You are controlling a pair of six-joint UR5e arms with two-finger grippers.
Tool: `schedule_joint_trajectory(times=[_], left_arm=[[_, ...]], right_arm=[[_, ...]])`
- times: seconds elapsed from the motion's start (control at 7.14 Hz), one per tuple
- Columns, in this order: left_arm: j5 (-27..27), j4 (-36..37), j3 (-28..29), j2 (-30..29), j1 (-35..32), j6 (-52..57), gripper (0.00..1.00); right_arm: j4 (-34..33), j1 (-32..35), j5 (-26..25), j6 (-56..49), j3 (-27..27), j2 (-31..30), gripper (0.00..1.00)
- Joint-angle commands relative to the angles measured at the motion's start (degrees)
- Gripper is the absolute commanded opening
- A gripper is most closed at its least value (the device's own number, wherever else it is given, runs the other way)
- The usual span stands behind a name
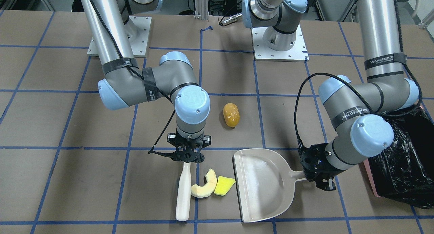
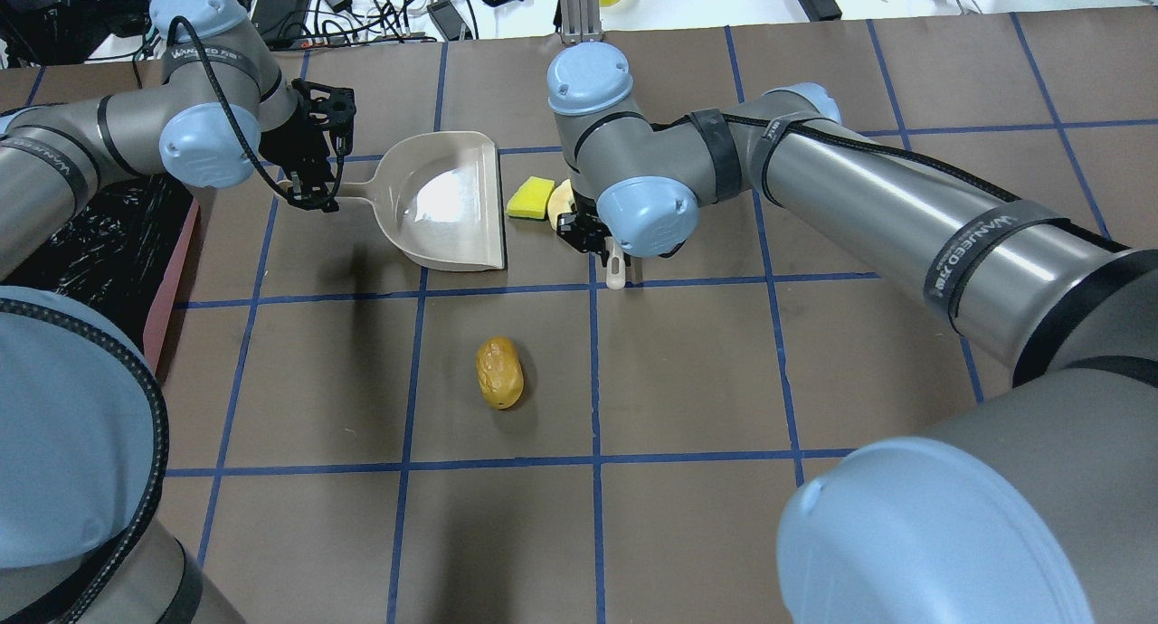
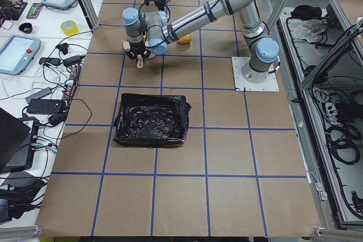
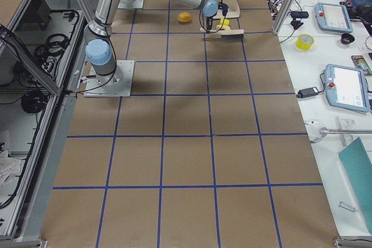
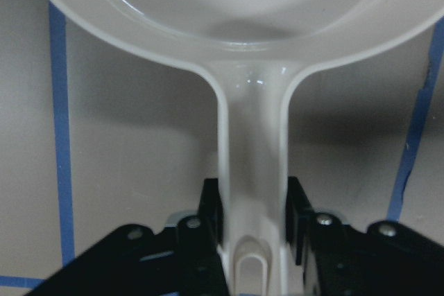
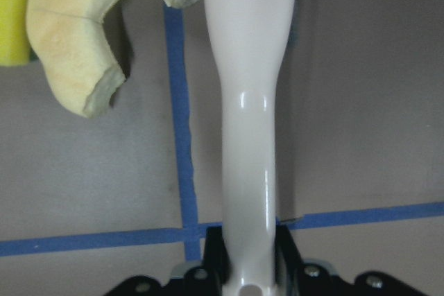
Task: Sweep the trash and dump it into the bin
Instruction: 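Carry the brush toward the dustpan with the right gripper, then sweep the yellow sponge and curved piece into the dustpan with the brush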
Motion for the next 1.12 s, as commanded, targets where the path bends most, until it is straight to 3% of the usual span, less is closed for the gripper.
schedule_joint_trajectory(times=[0.0,0.14,0.42,0.98], left_arm=[[0.85,-0.71,0.0,0.27,-0.52,-0.21,0.0],[0.85,-0.71,0.0,0.27,-0.52,-0.56,0.0],[0.85,-0.71,-0.53,0.09,-0.7,-0.56,0.0],[0.76,-0.88,-0.88,1.32,-0.52,0.22,0.0]], right_arm=[[0.03,1.9,3.38,2.55,-1.77,0.35,0.0],[-0.15,4.17,6.36,4.48,-2.91,1.91,0.0],[-0.06,8.31,7.0,10.37,-7.81,6.22,0.0],[0.03,9.29,14.36,13.2,-14.07,7.2,0.0]])
